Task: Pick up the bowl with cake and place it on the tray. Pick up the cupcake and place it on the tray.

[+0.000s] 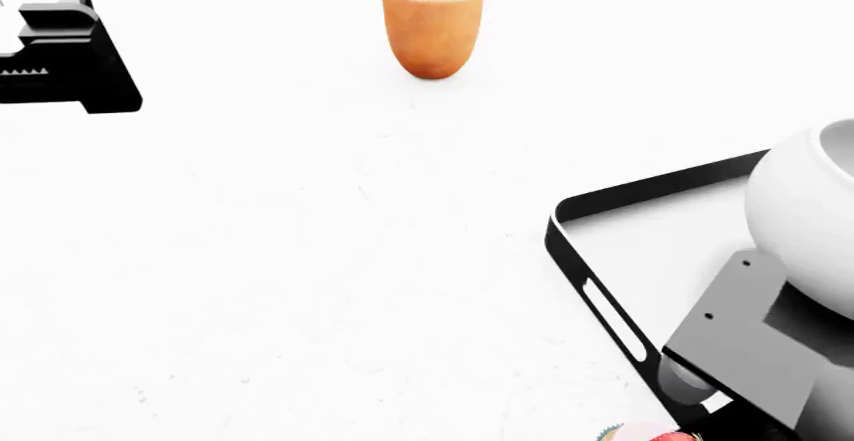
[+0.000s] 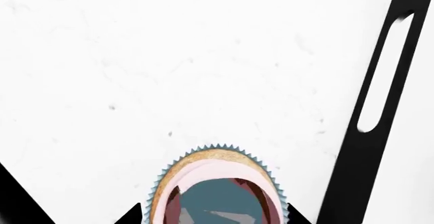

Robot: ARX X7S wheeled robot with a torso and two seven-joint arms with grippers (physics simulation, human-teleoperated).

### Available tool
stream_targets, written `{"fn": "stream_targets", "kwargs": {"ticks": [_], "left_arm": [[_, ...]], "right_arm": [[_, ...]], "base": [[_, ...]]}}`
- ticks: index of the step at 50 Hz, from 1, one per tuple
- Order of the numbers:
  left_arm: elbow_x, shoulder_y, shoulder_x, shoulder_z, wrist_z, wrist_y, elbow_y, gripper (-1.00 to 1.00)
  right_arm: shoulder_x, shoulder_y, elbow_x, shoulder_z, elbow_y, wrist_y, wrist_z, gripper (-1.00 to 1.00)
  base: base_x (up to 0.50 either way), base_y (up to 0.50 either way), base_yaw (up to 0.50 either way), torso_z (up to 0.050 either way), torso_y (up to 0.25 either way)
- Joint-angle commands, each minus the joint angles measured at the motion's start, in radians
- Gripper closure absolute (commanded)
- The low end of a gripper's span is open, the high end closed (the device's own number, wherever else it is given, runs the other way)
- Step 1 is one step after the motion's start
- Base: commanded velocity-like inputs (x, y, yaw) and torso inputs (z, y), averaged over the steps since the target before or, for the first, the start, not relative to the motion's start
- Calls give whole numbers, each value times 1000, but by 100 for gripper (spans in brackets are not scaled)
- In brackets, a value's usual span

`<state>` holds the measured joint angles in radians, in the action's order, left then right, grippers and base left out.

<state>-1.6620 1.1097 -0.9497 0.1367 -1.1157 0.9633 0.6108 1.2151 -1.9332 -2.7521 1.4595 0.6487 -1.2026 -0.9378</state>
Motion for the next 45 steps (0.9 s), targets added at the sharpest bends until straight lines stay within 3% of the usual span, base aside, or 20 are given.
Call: {"fn": "stream_targets", "kwargs": {"ticks": [1,11,12,31,45], "left_arm": [[2,-3,-1,2,1,-4,2,-100],[4,-3,-1,4,2,-6,1,-100],[3,-2,-1,4,2,-7,1,-100],[-6,3,-6,6,-3,-10,5,-100],[0,4,-7,10,-1,-12,0,-100]], "right_arm": [[-2,19,12,3,7,4,6,-100],[-3,21,8,8,7,6,-1,-100],[-4,20,7,7,7,6,-1,100],[-28,-12,-27,11,-7,-2,-31,100],[-182,-284,-278,82,-206,-119,-183,100]], "base": [[0,0,0,0,0],[0,0,0,0,0],[0,0,0,0,0],[0,0,0,0,0],[0,0,0,0,0]]}}
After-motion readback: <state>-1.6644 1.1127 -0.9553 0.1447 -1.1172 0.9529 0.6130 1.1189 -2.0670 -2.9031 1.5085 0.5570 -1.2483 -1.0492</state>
